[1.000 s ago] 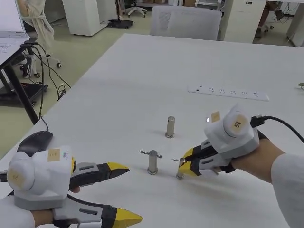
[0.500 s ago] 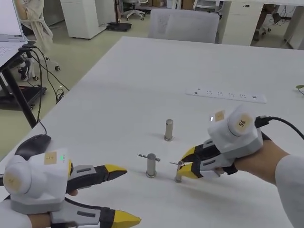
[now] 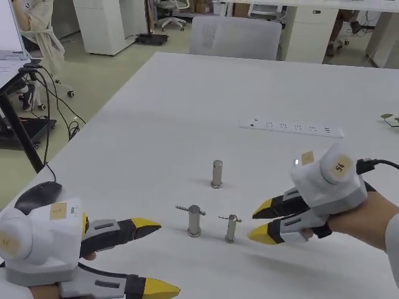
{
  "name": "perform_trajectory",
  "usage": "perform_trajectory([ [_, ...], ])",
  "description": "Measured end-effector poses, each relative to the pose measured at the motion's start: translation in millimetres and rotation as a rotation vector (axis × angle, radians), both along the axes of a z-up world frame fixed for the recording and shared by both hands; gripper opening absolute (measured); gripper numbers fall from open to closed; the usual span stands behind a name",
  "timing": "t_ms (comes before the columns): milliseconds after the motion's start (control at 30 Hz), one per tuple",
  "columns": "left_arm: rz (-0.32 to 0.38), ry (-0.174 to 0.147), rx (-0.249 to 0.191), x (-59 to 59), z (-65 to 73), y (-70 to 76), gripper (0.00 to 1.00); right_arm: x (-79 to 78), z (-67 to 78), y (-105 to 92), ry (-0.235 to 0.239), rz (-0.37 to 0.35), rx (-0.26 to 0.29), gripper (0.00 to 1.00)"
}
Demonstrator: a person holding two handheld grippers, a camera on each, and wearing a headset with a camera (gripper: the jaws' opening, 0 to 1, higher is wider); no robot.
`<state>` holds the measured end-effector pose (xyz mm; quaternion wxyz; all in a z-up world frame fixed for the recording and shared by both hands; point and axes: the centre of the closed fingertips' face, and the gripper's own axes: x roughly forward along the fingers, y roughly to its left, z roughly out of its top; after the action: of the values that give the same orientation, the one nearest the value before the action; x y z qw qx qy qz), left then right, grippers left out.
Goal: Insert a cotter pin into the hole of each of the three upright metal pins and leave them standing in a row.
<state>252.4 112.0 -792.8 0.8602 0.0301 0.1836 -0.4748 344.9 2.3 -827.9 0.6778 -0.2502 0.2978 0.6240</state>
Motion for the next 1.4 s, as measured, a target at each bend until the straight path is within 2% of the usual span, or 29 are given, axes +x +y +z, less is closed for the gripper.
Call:
perform_trajectory([
  [300,0.008,-0.006,-0.003,1.4,1.9,2.5,0.68,16.2,1.1,-11.4,-0.009,-0.054,-0.012,0.34],
  [567,0.017,-0.011,-0.003,3.0,3.9,5.3,0.68,45.8,7.3,-6.3,0.007,-0.136,0.02,0.36],
  [667,0.02,-0.012,-0.004,2.8,4.5,6.0,0.67,59.8,11.3,1.5,0.0,-0.155,0.035,0.36],
  [833,0.026,-0.014,-0.002,3.4,4.3,8.6,0.67,77.1,15.5,16.7,-0.019,-0.146,0.036,0.36],
  [1067,0.041,-0.015,-0.009,4.9,5.2,11.2,0.68,90.1,17.9,39.5,-0.031,-0.132,0.044,0.36],
  [1400,0.055,-0.015,-0.011,6.3,7.1,12.0,0.67,107.2,13.3,70.7,-0.005,-0.153,0.099,0.35],
])
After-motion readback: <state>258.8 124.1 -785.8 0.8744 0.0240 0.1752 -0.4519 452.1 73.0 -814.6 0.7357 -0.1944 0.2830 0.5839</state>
